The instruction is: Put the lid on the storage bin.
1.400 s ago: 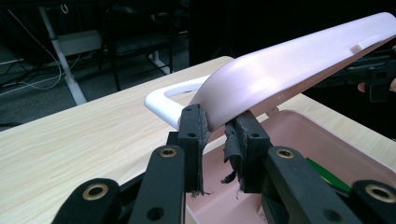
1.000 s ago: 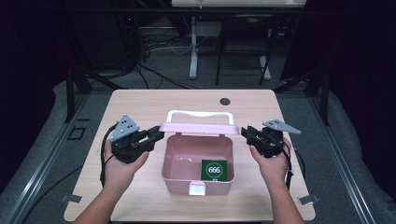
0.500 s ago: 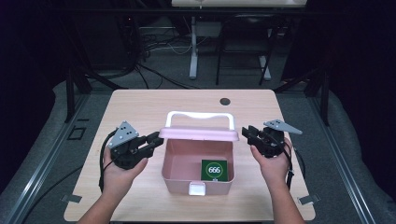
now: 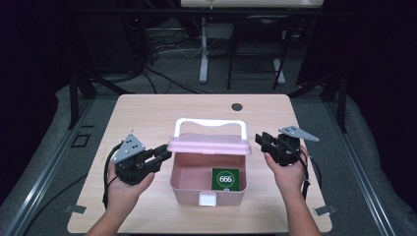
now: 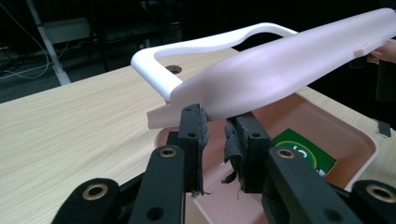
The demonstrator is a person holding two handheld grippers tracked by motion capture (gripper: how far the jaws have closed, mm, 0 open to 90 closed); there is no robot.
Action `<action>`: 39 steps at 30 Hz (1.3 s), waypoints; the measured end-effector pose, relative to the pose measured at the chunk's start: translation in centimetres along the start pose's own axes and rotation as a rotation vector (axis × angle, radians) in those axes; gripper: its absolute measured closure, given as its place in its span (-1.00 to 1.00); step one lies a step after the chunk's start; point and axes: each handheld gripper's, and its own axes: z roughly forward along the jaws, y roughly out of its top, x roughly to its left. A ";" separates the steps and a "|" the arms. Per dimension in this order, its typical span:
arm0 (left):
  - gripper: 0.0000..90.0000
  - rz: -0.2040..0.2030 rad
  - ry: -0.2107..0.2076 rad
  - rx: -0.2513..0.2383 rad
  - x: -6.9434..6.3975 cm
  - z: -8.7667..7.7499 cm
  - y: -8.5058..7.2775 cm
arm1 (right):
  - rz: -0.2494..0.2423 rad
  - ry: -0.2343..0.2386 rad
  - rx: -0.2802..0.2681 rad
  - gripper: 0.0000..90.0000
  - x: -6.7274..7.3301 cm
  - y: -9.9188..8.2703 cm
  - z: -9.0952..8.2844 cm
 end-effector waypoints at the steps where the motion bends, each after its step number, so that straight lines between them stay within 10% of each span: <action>1: 0.68 -0.001 -0.001 -0.003 -0.1 0.0 -0.1 | 0.002 0.001 -0.001 0.51 0.0 0.0 0.0; 39: 0.67 -0.008 -0.030 0.046 -1.2 -1.0 -4.4 | 0.006 -0.006 -0.008 0.50 -0.2 -0.2 0.2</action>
